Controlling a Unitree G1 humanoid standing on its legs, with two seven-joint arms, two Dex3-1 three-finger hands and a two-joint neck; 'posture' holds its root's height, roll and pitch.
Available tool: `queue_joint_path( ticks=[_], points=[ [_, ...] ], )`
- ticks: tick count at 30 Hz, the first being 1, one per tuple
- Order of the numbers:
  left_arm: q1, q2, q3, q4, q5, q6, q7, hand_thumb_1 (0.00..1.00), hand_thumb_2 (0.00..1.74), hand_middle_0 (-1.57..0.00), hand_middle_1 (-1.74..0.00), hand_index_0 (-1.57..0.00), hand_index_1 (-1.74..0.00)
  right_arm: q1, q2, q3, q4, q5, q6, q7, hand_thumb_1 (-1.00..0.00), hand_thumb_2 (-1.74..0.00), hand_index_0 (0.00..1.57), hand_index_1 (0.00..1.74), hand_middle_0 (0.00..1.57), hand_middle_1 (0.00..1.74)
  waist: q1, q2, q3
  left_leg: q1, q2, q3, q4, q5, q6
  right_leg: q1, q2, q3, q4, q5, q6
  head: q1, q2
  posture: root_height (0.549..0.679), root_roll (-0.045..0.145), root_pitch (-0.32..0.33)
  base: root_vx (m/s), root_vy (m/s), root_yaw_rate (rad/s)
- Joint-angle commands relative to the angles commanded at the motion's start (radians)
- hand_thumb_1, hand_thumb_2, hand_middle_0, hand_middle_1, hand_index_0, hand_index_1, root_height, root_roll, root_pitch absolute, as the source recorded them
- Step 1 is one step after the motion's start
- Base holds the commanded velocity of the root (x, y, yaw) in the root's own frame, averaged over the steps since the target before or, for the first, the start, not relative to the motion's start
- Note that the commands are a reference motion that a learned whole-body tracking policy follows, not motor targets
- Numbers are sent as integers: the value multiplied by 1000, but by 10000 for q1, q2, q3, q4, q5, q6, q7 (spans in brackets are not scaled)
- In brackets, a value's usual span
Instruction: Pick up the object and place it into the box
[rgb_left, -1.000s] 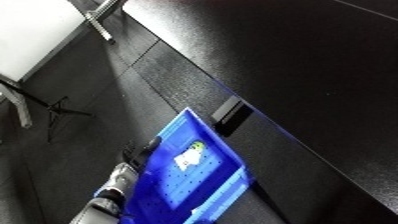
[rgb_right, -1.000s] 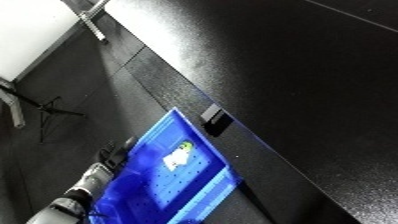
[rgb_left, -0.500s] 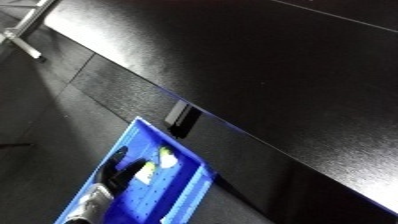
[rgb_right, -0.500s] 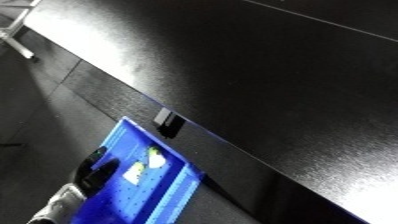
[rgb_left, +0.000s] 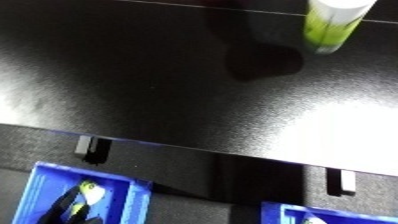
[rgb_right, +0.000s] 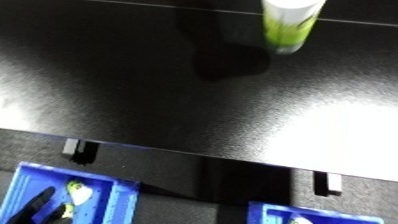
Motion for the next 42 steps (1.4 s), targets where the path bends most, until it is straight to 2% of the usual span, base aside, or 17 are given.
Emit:
queue_joint_path(
  ticks=[3, 9, 15, 20, 23, 24, 27, 29, 33, 36, 42],
  points=[
    [217, -76, -28, -5, -16, 139, -65, 0, 0, 0, 0, 0, 0, -56, -40, -50, 28, -156, -38, 44, 0, 0, 0, 0, 0, 0, -47, 62, -18, -4, 19, 93, 109, -93, 39, -46, 13, 45, 104, -49, -36, 709, 165, 639, 35, -23, -7, 36, -160],
    [520, -229, -60, 220, 46, 134, -518, 0, 0, 0, 0, 0, 0, -189, -101, -104, 129, -342, -120, 68, 0, 0, 0, 0, 0, 0, -129, 132, -64, 9, 95, 228, 194, -188, 67, -96, 60, 116, 237, -139, -125, 1744, 381, 637, 38, -22, -2, 24, -112],
    [626, -376, -128, 275, 93, -421, -240, 0, 0, 0, 0, 0, 0, -298, -201, -103, 111, -439, -144, 117, 0, 0, 0, 0, 0, 0, -163, 141, -94, 39, 149, 291, 194, -228, 49, -99, 110, 149, 262, -184, -183, 2332, 541, 637, 40, -21, 3, 2, -49],
    [627, -483, -270, 178, 413, -401, -38, 0, 0, 0, 0, 0, 0, -401, -309, 22, -107, -732, -275, 200, 0, 0, 0, 0, 0, 0, -145, 132, -63, -1, 154, 288, 244, -244, 36, -114, 122, 138, 311, -211, -230, 2477, 456, 637, 41, -20, -11, -9, 14],
    [611, -452, -370, -45, 524, -282, 92, 0, 0, 0, 0, 0, 0, -481, -435, 228, -643, -937, -225, 332, 0, 0, 0, 0, 0, 0, -153, 105, -25, -53, 139, 271, 270, -253, 27, -164, 147, 137, 338, -221, -245, 2414, -53, 637, 41, -15, -39, -16, 24],
    [601, -429, -403, -150, 515, -241, 188, 0, 0, 0, 0, 0, 0, -511, -486, 346, -911, -1042, -183, 318, 0, 0, 0, 0, 0, 0, -162, 87, -12, -67, 137, 270, 255, -245, 21, -181, 162, 142, 319, -214, -248, 2409, -572, 637, 42, -12, -67, -12, -1],
    [606, -386, -524, -430, 357, -119, 517, 0, 0, 0, 0, 0, 0, -465, -674, 720, -1827, -1360, -16, 294, 0, 0, 0, 0, 0, 0, -222, 25, 26, -71, 125, 245, 181, -214, 3, -176, 184, 151, 189, -151, -241, 2458, -1473, 639, 43, -6, -58, 3, -26],
    [677, -397, -590, -477, 259, -128, 675, 0, 0, 0, 0, 0, 0, -270, -793, 901, -2387, -1509, 60, 515, 0, 0, 0, 0, 0, 0, -289, -17, 43, -20, 127, 212, 133, -201, -4, -125, 169, 155, 109, -108, -216, 2441, -1738, 640, 43, -8, -6, 19, -68],
    [813, -395, -522, -217, 238, -358, 647, 0, 0, 0, 0, 0, 0, 117, -1124, 1204, -3245, -2052, -11, 1119, 0, 0, 0, 0, 0, 0, -429, -119, 45, 130, 196, 244, -10, -167, -46, -21, 153, 176, -30, -86, -150, 2257, -1860, 641, 43, -9, 16, 19, -119],
    [921, -330, -395, -201, 284, -415, 636, 0, 0, 0, 0, 0, 0, 369, -1502, 1336, -4431, -2192, 347, 1620, 0, 0, 0, 0, 0, 0, -513, -222, 43, 158, 251, 306, -81, -142, -99, 19, 171, 156, -131, -86, -138, 2016, -1840, 642, 43, -5, 0, -6, -89],
    [1248, -11, -63, -276, 265, -423, 451, 0, 0, 0, 0, 0, 0, 1316, -2128, 1110, -7629, -1528, 1929, 3057, 0, 0, 0, 0, 0, 0, -733, -476, 17, 203, 361, 412, -160, -124, -161, 69, 203, 116, -220, -117, -119, 1459, -1897, 643, 42, 0, 1, -15, -69]
  ],
)
